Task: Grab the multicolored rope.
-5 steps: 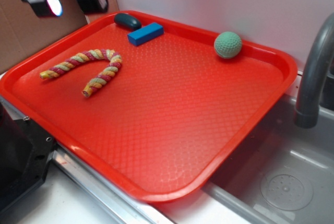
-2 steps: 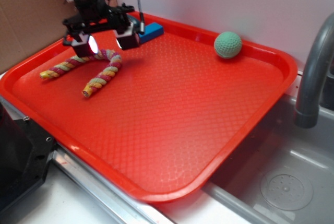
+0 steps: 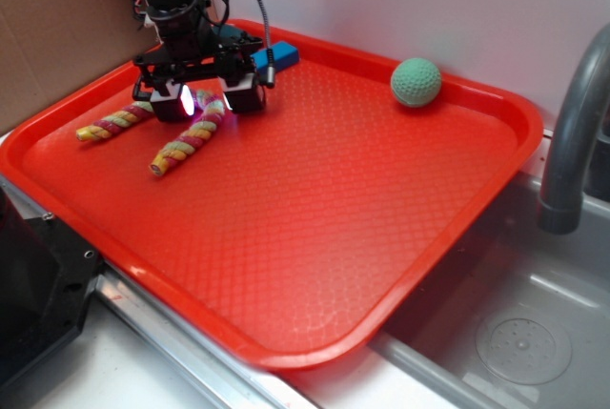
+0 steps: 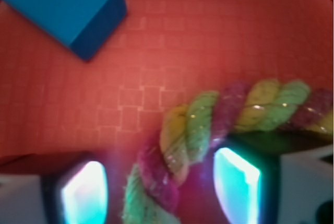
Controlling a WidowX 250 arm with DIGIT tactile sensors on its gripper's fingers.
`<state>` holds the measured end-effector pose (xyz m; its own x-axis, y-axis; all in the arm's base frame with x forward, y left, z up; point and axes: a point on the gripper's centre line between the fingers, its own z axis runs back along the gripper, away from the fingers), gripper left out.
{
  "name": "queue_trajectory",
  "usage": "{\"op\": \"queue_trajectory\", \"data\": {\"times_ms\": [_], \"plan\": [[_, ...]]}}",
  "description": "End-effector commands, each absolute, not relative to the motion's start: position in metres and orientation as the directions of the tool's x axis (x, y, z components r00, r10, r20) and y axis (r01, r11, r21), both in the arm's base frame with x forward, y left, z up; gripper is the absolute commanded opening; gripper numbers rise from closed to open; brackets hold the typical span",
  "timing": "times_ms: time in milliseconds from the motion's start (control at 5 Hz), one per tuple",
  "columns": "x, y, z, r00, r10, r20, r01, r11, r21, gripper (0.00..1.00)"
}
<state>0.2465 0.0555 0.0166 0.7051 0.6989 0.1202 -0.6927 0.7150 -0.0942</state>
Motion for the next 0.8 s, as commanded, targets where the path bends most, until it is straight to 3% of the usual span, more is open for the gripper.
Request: {"op": "queue_trajectory", "data": {"times_ms": [0, 200, 400, 600], "plan": [[0.240, 0.059, 0.021, 0.705, 0.701, 0.108, -0.693, 0.714, -0.103, 0.00], [0.241, 0.060, 0.023, 0.710, 0.697, 0.103, -0.690, 0.717, -0.098, 0.00], [0.239, 0.054, 0.048, 0.792, 0.603, 0.094, -0.602, 0.797, -0.042, 0.00], [0.236, 0.040, 0.084, 0.854, 0.507, 0.116, -0.508, 0.861, -0.023, 0.00]]}}
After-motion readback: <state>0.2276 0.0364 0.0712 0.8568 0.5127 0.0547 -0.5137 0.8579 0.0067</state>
